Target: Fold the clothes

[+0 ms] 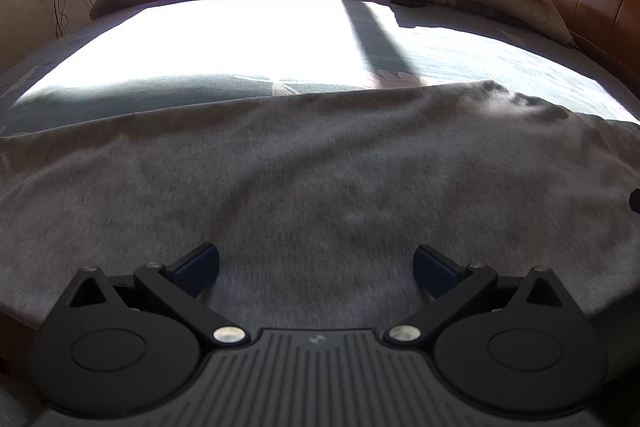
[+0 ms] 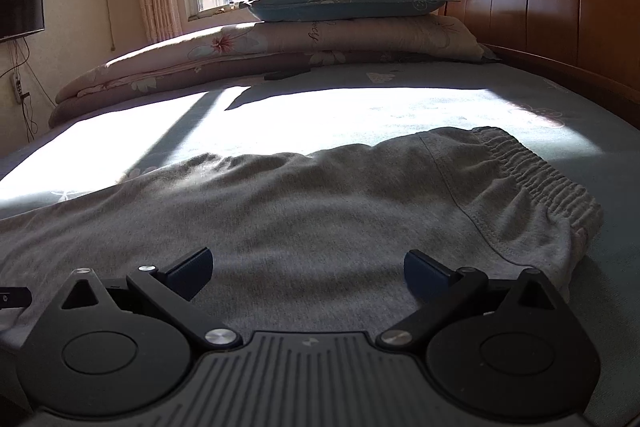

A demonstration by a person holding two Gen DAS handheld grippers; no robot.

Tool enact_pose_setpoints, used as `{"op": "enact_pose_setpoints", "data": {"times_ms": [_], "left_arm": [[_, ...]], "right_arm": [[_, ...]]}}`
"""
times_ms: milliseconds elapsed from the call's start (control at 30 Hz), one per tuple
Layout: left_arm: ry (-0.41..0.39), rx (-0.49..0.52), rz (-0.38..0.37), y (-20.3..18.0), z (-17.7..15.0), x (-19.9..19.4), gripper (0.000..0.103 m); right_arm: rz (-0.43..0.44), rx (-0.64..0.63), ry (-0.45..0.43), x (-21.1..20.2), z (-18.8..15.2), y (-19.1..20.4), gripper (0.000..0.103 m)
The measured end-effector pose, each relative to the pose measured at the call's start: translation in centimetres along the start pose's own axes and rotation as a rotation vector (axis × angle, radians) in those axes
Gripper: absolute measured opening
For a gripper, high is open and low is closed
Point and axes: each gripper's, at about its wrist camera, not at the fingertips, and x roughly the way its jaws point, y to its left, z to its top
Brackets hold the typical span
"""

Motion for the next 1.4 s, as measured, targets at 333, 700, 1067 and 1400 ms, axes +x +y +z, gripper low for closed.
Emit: {"op": "enact_pose_setpoints", "data": {"times_ms": [333, 700, 1067, 1400], "left_arm": [[0.017, 0.010, -0.002, 0.0, 0.2, 0.1, 0.102], [0.013, 0.010, -0.001, 0.0, 0.2, 0.2, 0.102], [-0.038, 0.027, -0.087, -1.4, 0.7, -1.6, 0.102], [-0.019, 0.177, -0.149, -5.7, -1.0, -0.8, 0.102]], "right_arm": [[-0.032, -0.019, 0.049, 0.5, 0.0, 0.1, 0.103], [-0.076, 0.071, 0.028, -0.6, -0.1, -3.4, 0.103], [-0.092, 0.055, 0.035, -0.4, -0.1, -3.1, 0.103], [-0.089, 0.041, 0.037, -0.4, -0.1, -3.2, 0.103]]}}
